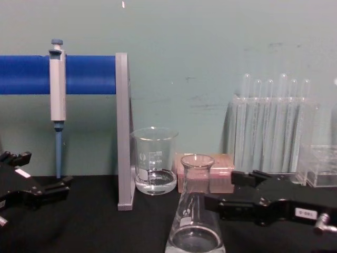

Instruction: Grasp the erlenmeyer flask with one hand, shake it three times, then place it back.

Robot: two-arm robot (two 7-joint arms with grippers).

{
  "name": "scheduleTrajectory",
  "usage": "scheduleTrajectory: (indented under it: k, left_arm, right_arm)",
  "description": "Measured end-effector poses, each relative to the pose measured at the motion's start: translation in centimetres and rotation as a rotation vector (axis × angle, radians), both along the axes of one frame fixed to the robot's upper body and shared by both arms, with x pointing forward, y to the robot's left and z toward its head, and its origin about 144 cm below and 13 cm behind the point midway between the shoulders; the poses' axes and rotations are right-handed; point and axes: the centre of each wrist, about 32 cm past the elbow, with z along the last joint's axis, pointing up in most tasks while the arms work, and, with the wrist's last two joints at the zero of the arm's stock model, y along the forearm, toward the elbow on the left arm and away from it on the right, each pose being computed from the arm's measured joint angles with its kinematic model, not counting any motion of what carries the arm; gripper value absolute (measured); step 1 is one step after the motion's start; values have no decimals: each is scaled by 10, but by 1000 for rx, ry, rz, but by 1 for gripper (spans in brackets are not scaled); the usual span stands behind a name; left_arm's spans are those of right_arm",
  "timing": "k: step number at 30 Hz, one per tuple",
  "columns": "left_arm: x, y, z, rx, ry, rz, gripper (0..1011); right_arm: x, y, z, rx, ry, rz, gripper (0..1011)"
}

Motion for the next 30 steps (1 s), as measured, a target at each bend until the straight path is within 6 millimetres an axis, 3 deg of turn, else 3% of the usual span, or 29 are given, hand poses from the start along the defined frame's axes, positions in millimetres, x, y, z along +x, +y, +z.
scheduleTrajectory:
  k: [15,30]
  left_arm:
    - [0,0,0,0,0,0,1001]
    - [0,0,0,0,0,0,1001]
  right_arm:
    - [24,25,1,-5,-33,48,1002]
    - [37,37,0,-7,-46,64,1002]
